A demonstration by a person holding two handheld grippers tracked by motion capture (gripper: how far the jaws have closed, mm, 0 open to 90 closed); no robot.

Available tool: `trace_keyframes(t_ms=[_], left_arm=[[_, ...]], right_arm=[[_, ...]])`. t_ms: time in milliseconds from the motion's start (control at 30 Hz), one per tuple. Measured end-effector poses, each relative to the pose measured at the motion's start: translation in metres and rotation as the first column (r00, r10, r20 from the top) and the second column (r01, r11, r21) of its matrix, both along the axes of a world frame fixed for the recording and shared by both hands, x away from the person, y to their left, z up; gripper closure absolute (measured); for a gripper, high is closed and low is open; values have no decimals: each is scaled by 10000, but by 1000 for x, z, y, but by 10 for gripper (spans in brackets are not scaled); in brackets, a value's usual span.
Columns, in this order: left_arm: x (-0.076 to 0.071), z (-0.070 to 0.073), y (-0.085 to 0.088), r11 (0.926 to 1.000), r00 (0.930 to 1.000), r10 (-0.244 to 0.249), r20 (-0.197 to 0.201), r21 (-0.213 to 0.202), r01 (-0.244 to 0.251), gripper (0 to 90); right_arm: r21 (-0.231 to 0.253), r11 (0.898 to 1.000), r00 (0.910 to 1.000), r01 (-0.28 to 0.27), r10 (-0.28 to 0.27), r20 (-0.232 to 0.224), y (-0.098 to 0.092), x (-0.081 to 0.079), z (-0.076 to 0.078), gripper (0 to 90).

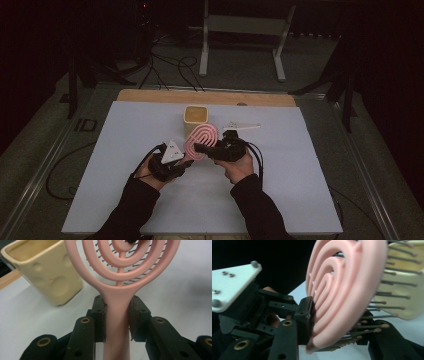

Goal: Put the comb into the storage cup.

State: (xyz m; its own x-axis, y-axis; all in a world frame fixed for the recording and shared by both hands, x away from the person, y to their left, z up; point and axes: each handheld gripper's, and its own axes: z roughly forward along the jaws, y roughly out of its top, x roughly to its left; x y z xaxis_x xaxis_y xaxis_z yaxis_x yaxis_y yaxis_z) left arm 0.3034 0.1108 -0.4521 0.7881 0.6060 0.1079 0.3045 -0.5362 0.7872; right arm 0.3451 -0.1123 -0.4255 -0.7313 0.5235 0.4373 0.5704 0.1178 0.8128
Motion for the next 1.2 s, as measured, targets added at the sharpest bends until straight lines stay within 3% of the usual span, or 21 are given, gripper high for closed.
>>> trace_keyframes(t_ms=[300,400,833,1067,1200], left_arm=[[0,0,0,10000,10000,23,-46,-47,-23,703],[0,2,2,9998,9999,87,-92,-169,-88,701],[-2,8,7,9987,10000,35,72,-507,-31,695],[-2,11,9,9974,9995,294,136,-658,-284,510],[-3,11,10,9947,9967,697,419,-783,-663,380]], right_arm=[[210,9997,9998,-140,137,137,5,-3,3,623],[426,9982,9989,427,-418,-215,8,-4,5,626],[839,9955,9990,441,-443,1,10,-8,11,633],[937,9944,9986,491,-507,150,11,-9,13,635],[1006,9935,9984,532,-550,156,11,-9,13,636]])
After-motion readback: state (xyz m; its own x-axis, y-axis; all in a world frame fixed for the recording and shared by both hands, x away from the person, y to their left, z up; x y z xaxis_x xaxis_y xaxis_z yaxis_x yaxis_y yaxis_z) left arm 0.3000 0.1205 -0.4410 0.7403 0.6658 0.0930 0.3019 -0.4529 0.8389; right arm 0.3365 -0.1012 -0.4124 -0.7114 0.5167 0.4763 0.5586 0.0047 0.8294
